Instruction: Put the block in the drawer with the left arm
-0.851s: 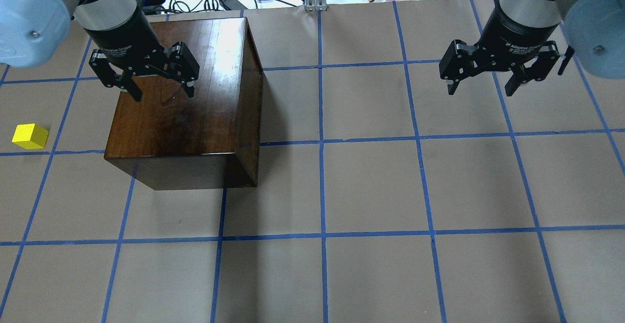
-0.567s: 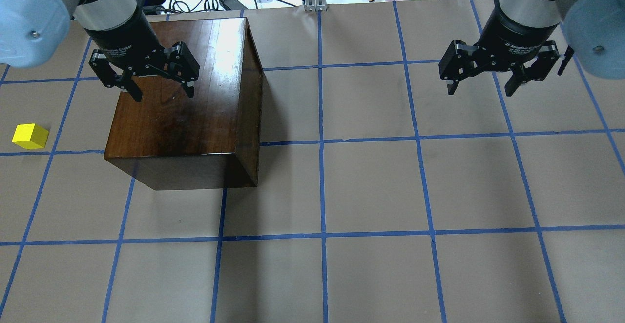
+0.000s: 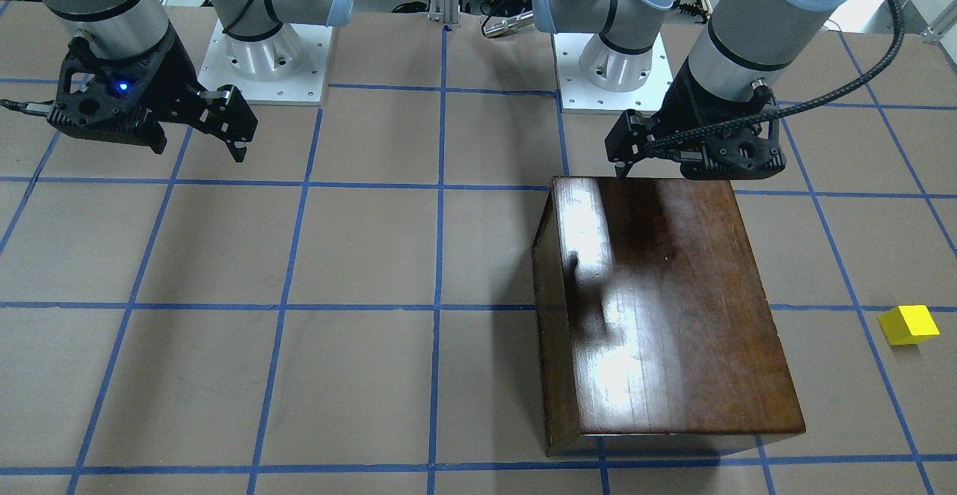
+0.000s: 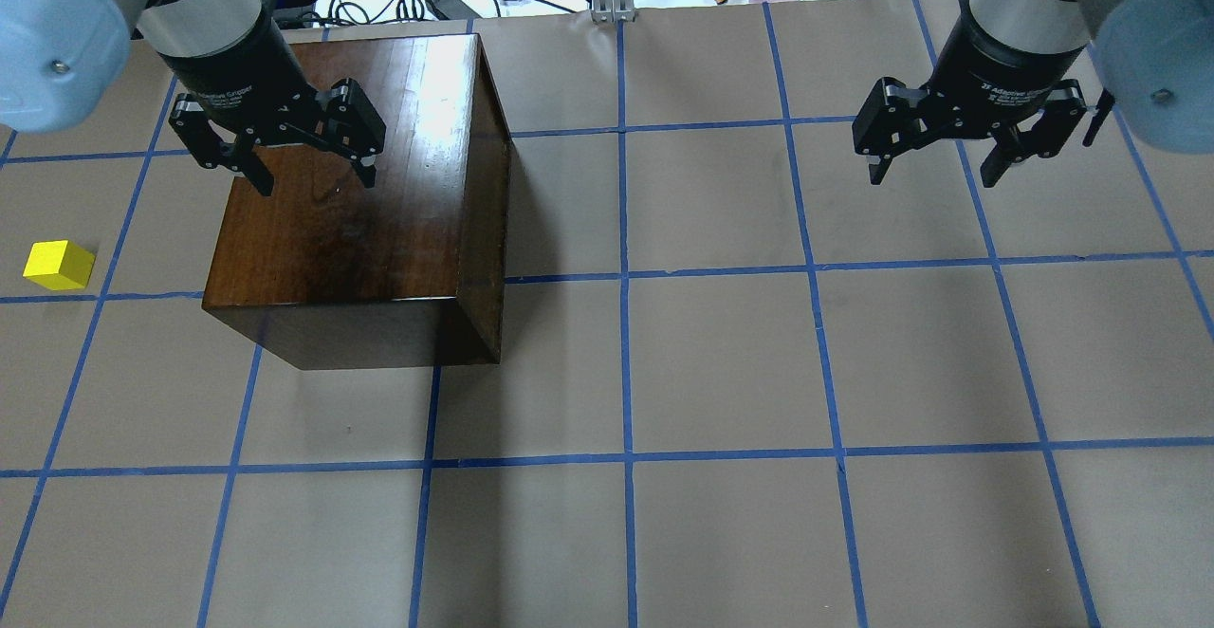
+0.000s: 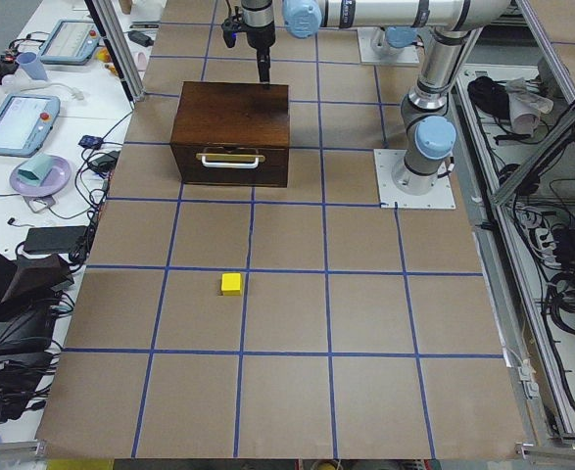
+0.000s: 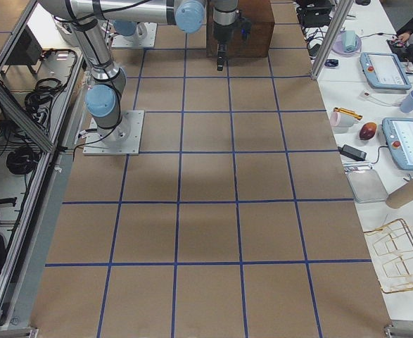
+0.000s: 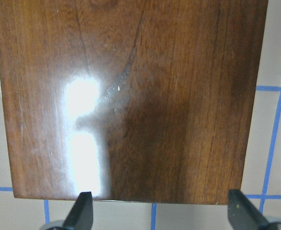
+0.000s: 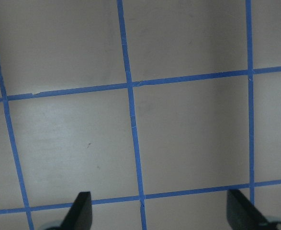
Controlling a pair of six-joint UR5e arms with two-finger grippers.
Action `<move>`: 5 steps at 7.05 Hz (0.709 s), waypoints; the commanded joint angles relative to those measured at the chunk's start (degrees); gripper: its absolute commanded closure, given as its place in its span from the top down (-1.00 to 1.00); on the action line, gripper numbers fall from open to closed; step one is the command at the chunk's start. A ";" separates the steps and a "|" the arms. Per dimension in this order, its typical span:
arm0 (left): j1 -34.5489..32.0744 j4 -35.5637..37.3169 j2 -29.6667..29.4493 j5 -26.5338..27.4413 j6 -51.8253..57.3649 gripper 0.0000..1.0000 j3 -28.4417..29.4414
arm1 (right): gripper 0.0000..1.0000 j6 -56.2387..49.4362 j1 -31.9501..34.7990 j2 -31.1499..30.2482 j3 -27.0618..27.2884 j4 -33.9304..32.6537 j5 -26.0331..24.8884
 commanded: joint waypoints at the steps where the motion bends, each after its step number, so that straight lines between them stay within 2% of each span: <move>1: -0.25 -0.07 0.35 -0.27 0.00 1.00 0.03 | 1.00 0.00 0.00 0.00 0.00 0.00 0.00; 5: 0.27 0.10 0.27 -0.10 -0.17 1.00 0.03 | 1.00 0.00 0.00 0.00 0.00 0.00 0.00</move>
